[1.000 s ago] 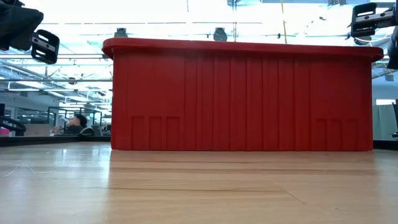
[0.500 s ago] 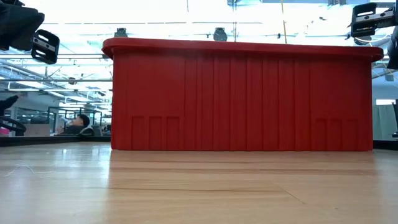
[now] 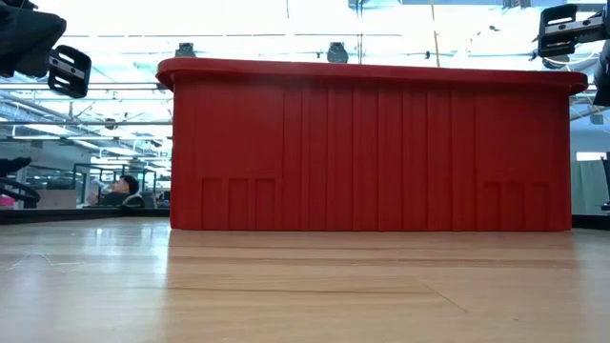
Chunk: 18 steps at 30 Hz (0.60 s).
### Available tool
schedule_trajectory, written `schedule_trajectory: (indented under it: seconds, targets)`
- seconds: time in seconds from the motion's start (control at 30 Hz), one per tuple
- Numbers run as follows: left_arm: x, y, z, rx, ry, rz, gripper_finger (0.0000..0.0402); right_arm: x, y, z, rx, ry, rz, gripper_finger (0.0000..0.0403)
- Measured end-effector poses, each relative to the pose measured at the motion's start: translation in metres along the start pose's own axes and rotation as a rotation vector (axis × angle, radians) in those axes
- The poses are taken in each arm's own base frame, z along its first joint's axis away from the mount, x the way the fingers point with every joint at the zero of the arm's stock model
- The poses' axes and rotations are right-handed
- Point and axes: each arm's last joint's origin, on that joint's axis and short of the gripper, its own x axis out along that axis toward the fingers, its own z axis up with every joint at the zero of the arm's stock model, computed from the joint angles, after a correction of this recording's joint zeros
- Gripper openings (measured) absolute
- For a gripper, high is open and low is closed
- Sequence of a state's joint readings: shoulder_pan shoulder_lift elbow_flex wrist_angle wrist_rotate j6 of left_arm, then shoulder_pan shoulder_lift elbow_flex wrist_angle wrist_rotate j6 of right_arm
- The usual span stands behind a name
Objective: Pick and place slides into bin
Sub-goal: Return to Home Position
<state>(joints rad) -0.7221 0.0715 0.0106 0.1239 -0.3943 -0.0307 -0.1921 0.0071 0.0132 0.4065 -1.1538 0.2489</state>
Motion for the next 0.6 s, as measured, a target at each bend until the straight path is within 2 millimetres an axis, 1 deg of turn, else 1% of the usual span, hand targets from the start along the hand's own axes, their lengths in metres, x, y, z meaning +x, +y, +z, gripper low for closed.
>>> schedule_trajectory:
  seconds: [0.17, 0.3, 0.6]
  targets:
    - [0.0000, 0.0000, 0.0000, 0.000, 0.000, 0.000, 0.0024, 0.0000, 0.0000, 0.0000, 0.000, 0.000, 0.000, 0.0000]
    - [0.0000, 0.0000, 0.0000, 0.000, 0.000, 0.000, 0.0028, 0.0000, 0.0000, 0.0001, 0.000, 0.000, 0.000, 0.0000]
    - [0.0000, 0.0000, 0.0000, 0.000, 0.000, 0.000, 0.0008, 0.0000, 0.0000, 0.0000, 0.000, 0.000, 0.000, 0.0000]
